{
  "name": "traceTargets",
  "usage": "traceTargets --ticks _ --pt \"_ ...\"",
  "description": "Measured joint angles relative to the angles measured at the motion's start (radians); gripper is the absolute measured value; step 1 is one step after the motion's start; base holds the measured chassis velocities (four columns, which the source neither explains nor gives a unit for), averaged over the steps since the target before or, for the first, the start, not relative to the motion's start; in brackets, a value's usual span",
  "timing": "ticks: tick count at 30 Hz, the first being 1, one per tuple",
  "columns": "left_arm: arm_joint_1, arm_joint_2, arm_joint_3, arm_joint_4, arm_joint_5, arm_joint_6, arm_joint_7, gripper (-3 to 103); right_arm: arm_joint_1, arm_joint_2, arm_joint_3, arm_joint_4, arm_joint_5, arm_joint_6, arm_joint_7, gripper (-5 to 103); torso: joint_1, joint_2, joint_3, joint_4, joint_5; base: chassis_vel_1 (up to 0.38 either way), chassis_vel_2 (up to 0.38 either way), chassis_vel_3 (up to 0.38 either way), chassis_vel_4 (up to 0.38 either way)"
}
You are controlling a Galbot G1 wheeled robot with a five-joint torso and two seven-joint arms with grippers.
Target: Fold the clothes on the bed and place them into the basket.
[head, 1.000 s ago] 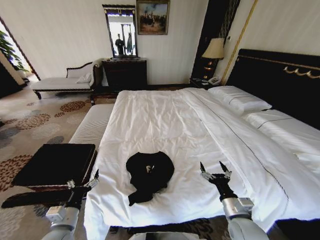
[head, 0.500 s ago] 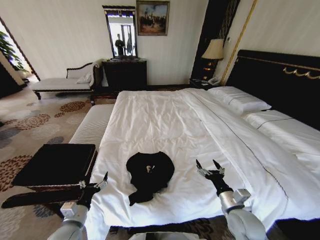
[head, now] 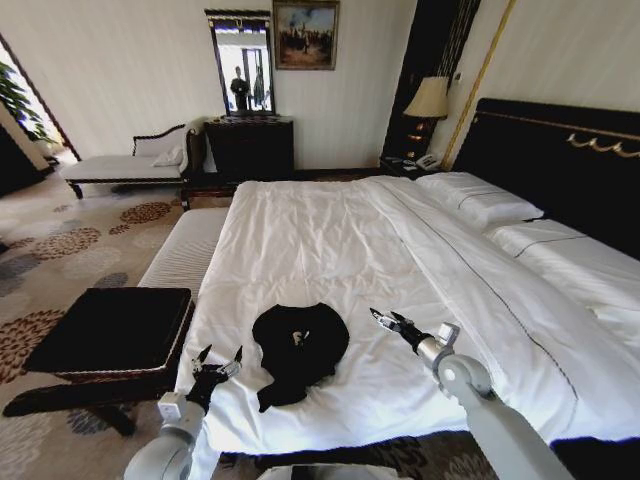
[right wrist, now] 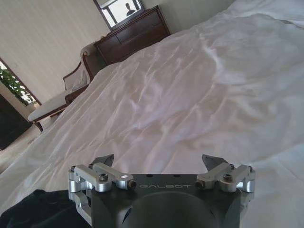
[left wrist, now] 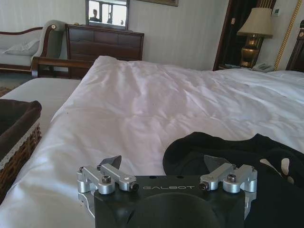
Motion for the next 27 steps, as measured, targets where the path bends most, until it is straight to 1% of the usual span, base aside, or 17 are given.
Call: traceTargets --ticks 1,2,4,6,9,11,15,16,17,19,21,25,27 --pt "-0.003 0.012 0.008 0.009 -0.008 0.001 -0.001 99 0.052 0.005 -0.037 -0.054 0.004 -0.006 -0.008 100 0.000 0.000 0.000 0.0003 -0.0005 0.000 0.000 0.000 0.000" --pt "-0.003 0.012 0.008 0.009 -0.008 0.001 -0.001 99 0.052 0.005 -0.037 -0.054 0.004 -0.006 -0.008 100 0.000 0.000 0.000 0.0003 -0.0005 0.000 0.000 0.000 0.000" --pt "-0.002 0.020 0.010 0.017 -0.019 0.002 -0.003 99 0.114 0.017 -0.079 -0.144 0.005 -0.008 -0.018 100 0.000 0.000 0.000 0.0003 0.0003 0.000 0.000 0.000 0.000" --pt "0.000 0.020 0.010 0.019 -0.022 0.003 -0.003 99 0.136 0.024 -0.093 -0.179 0.008 -0.009 -0.021 100 0.000 0.000 0.000 0.0002 -0.0001 0.000 0.000 0.000 0.000" --pt "0.008 0.010 0.008 0.019 -0.027 0.005 -0.004 99 0.196 0.050 -0.149 -0.275 0.014 -0.012 -0.039 100 0.000 0.000 0.000 0.0001 0.0001 0.000 0.000 0.000 0.000" --pt "0.011 0.006 0.007 0.014 -0.027 0.005 -0.004 99 0.206 0.060 -0.159 -0.285 0.025 -0.019 -0.043 100 0.000 0.000 0.000 0.0002 -0.0004 0.000 0.000 0.000 0.000" --pt "0.021 -0.002 0.000 -0.002 -0.034 0.009 -0.007 99 0.211 0.083 -0.175 -0.288 0.040 -0.033 -0.059 100 0.000 0.000 0.000 0.0002 -0.0002 0.000 0.000 0.000 0.000" --pt "0.025 -0.002 -0.004 -0.006 -0.036 0.010 -0.008 99 0.208 0.094 -0.180 -0.288 0.040 -0.035 -0.070 102 0.000 0.000 0.000 0.0001 -0.0002 0.000 0.000 0.000 0.000" --pt "0.027 0.000 -0.007 -0.009 -0.039 0.011 -0.008 99 0.202 0.101 -0.185 -0.287 0.037 -0.034 -0.080 100 0.000 0.000 0.000 0.0002 -0.0001 0.000 0.000 0.000 0.000" --pt "0.028 0.002 -0.009 -0.010 -0.040 0.011 -0.009 99 0.199 0.104 -0.187 -0.285 0.034 -0.034 -0.085 100 0.000 0.000 0.000 0.0002 -0.0001 0.000 0.000 0.000 0.000" --pt "0.031 0.013 -0.017 -0.014 -0.046 0.013 -0.011 99 0.184 0.116 -0.189 -0.273 0.018 -0.030 -0.101 97 0.000 0.000 0.000 -0.0002 -0.0002 0.000 0.000 0.000 0.000" --pt "0.033 0.020 -0.026 -0.021 -0.051 0.016 -0.014 99 0.170 0.126 -0.189 -0.264 0.003 -0.027 -0.106 95 0.000 0.000 0.000 0.0001 0.0000 0.000 0.000 0.000 0.000" --pt "0.038 0.021 -0.035 -0.029 -0.052 0.017 -0.015 99 0.160 0.129 -0.185 -0.255 -0.001 -0.027 -0.107 90 0.000 0.000 0.000 0.0001 -0.0001 0.000 0.000 0.000 0.000"
